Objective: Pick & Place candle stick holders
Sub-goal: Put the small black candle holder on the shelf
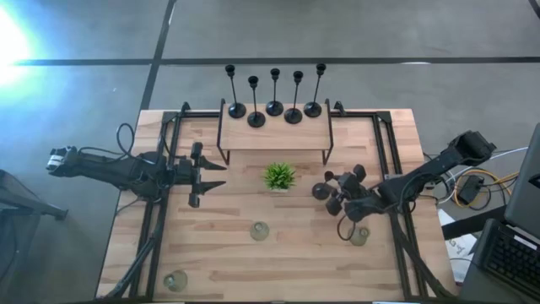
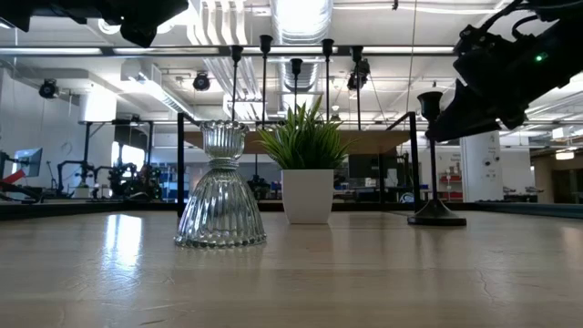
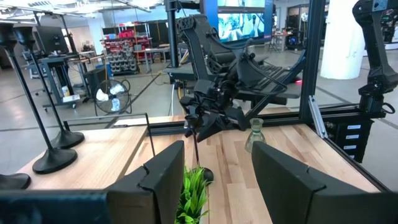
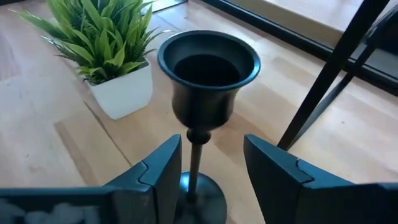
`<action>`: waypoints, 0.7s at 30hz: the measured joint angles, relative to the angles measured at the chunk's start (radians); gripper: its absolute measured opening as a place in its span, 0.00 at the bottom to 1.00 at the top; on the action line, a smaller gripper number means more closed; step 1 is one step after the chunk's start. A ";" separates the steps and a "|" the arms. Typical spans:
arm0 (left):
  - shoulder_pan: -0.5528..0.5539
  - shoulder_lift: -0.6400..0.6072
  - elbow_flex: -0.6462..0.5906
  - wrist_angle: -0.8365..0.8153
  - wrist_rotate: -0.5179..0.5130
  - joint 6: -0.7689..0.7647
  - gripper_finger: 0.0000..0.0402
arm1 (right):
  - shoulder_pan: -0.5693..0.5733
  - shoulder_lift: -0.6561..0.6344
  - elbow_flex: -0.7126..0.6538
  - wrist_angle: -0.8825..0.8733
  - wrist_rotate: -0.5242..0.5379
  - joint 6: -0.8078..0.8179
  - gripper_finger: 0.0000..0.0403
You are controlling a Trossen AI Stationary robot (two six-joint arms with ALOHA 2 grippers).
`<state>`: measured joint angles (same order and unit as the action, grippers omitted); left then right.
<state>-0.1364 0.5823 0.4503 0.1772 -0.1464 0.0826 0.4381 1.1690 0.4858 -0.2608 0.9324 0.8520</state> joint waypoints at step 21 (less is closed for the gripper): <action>0.000 0.000 -0.002 -0.001 0.000 -0.003 0.48 | -0.066 0.000 -0.010 0.063 -0.099 -0.096 0.05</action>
<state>-0.1364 0.5823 0.4484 0.1761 -0.1464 0.0792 0.3717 1.1690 0.4763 -0.1979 0.8336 0.7562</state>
